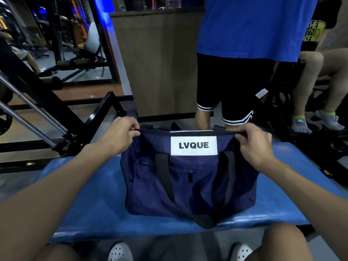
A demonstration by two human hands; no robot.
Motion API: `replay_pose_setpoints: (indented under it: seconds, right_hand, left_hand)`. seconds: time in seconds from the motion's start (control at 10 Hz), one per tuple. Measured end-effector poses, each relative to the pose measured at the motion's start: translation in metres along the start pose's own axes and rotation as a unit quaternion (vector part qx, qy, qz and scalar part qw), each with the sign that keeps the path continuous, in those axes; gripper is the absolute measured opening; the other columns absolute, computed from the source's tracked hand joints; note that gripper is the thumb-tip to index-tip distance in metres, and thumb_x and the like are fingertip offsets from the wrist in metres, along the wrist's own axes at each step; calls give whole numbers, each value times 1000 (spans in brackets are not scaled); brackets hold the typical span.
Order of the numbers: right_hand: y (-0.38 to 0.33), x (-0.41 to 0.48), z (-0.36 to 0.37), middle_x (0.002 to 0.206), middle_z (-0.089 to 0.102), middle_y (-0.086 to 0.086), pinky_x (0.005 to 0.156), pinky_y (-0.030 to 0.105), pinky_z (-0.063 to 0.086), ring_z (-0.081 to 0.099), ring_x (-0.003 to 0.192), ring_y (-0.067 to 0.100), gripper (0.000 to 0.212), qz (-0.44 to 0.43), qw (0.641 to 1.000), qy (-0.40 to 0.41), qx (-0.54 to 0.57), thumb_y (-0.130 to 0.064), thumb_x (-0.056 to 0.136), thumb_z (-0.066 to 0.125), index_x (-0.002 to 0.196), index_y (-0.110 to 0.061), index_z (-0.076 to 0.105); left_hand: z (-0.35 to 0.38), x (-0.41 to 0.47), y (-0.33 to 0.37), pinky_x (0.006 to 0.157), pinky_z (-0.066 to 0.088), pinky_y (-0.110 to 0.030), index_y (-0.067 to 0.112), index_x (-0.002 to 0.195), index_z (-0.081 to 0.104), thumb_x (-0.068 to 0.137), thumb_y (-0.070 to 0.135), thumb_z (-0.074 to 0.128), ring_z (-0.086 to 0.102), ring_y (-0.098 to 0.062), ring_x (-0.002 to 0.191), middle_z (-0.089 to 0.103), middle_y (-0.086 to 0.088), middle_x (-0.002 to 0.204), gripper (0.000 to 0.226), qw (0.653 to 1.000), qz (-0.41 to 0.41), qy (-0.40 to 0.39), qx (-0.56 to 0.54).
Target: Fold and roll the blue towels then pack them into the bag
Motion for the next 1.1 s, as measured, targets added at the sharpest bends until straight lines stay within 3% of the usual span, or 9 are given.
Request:
replay_pose_setpoints:
  seconds: [0.1,0.3,0.4,0.5,0.6,0.7,0.8,1.0,1.1]
  right_hand:
    - [-13,7,3,95,57,-3,89,27,19,50,97,18,8,-1,1000,4,23,-17,97,55,93,-23,52]
    - [-42,16,10,97,53,-6,98,32,25,44,92,13,3,-29,998,36,52,-14,97,55,97,-18,55]
    - [-48,14,23,96,53,-7,93,28,20,46,95,14,3,-37,999,7,26,-15,96,56,97,-19,56]
    - [-47,9,39,96,55,-7,87,32,19,50,100,19,9,-23,996,-77,-29,-16,92,56,93,-25,55]
    - [-50,2,43,98,55,-9,87,34,19,51,102,19,19,-20,991,-118,-55,-14,85,55,90,-33,54]
    - [-62,-2,40,100,58,-9,89,34,20,52,103,18,22,-15,990,-137,-32,-14,82,54,88,-34,57]
    - [-87,1,38,101,60,-9,92,34,23,54,107,20,20,-32,991,-132,-12,-14,84,55,88,-33,58]
    - [-155,3,50,72,61,-16,96,39,40,60,87,21,22,-60,981,-164,90,-13,86,54,72,-29,59]
    - [-195,6,69,71,67,-9,85,38,50,63,79,22,24,-80,963,-193,171,-10,83,56,67,-27,63]
  left_hand:
    - [-6,1,-9,73,42,-36,15,82,60,91,8,67,54,-25,82,59,-2,78,13,1000,-6,17,13]
    - [-27,-4,-29,80,45,-47,25,84,55,93,16,66,50,-20,89,55,8,81,17,996,-41,61,42]
    - [-26,-10,-40,82,40,-46,25,88,55,95,18,64,47,-19,93,56,6,87,13,994,-69,50,75]
    - [-19,-17,-51,86,38,-42,28,88,57,94,21,64,52,-18,91,57,10,85,12,988,-119,-46,89]
    - [-9,-29,-51,77,42,-28,25,86,60,91,11,63,59,-17,87,58,10,82,16,986,-112,-124,30]
    - [-16,-39,-41,61,43,-14,15,91,66,88,6,62,58,-14,74,60,6,76,10,986,-123,-100,-49]
    - [-36,-51,-35,55,44,-11,12,85,69,89,8,62,58,-12,66,65,0,75,9,980,-158,-53,-108]
    - [-94,-83,-44,59,43,-24,0,81,72,89,10,60,54,-14,59,64,-6,65,18,968,-208,53,-131]
    - [-116,-87,-55,56,44,-26,-6,84,71,90,8,58,59,-21,65,72,-24,83,20,951,-242,75,-177]
Point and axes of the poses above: each hand's wrist, its own x-axis towards the middle knuckle, its own z-axis out of the palm, y = z × x, the point moved 4 cm from there along x, towards the middle knuckle
